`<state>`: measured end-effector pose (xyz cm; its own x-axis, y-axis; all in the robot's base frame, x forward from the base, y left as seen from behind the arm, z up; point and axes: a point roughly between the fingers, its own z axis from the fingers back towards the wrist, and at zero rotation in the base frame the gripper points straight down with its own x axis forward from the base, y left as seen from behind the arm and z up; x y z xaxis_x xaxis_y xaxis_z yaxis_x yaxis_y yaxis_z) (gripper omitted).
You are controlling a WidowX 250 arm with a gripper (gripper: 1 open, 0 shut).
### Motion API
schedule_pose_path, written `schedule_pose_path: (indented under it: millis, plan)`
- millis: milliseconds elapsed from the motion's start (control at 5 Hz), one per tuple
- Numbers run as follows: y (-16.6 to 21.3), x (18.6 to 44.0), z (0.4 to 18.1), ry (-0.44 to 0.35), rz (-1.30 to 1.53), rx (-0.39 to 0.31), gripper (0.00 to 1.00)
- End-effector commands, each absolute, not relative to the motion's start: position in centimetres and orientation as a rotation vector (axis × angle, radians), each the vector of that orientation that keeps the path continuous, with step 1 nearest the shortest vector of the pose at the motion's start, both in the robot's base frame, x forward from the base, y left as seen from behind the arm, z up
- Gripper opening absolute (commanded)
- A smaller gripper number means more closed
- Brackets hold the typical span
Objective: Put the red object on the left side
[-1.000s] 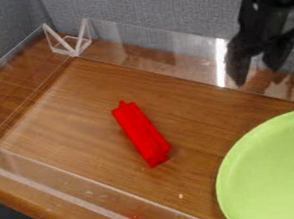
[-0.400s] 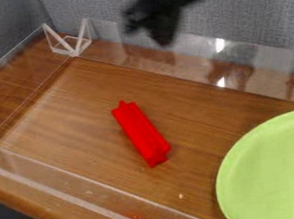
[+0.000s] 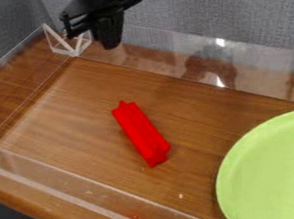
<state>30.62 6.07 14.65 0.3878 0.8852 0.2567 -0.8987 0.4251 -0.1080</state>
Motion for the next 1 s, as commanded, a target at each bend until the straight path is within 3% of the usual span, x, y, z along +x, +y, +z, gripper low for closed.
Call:
schedule_pose_path:
  millis: [0, 200, 600, 800]
  plan:
    - [4.6, 30.3, 15.5, -0.328, 1.162, 0.062, 0.00]
    - [3.2, 30.7, 14.6, -0.322, 1.193, 0.086, 0.00]
    - [6.6, 30.4, 8.7, -0.311, 1.226, 0.142, 0.00]
    - [7.3, 30.8, 9.2, -0.294, 1.245, 0.128, 1.00]
